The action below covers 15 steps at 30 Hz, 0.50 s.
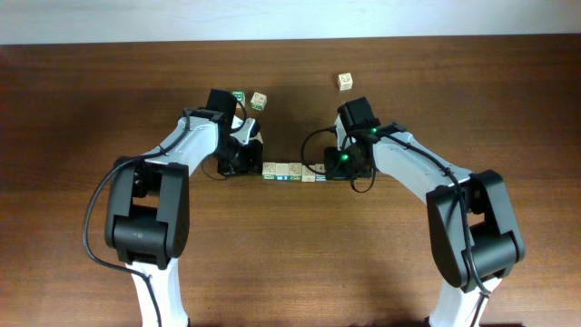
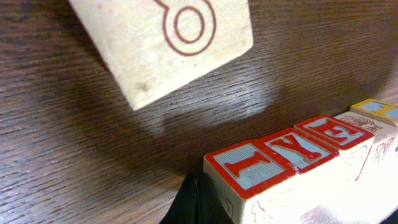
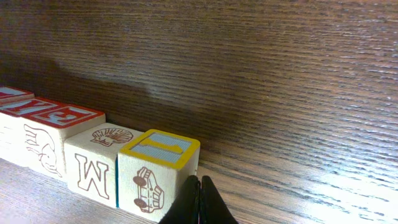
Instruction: Rotate 5 blocks
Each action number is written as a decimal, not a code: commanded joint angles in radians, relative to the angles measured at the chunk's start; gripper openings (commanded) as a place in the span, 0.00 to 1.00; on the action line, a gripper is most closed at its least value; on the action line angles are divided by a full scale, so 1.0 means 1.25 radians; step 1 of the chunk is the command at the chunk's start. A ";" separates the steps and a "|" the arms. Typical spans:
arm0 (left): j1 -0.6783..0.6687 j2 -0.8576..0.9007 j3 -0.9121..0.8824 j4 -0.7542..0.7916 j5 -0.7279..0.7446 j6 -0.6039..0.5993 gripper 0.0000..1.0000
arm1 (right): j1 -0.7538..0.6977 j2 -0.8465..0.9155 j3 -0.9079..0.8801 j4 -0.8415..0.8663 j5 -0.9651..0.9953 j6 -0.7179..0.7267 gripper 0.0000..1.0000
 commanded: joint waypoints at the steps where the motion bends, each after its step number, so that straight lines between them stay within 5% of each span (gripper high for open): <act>1: -0.048 0.008 -0.002 -0.003 0.107 0.011 0.00 | 0.058 0.022 0.018 0.017 -0.086 0.005 0.04; 15: -0.047 0.007 -0.002 -0.056 -0.209 0.010 0.00 | 0.056 0.022 0.018 -0.013 -0.011 0.067 0.04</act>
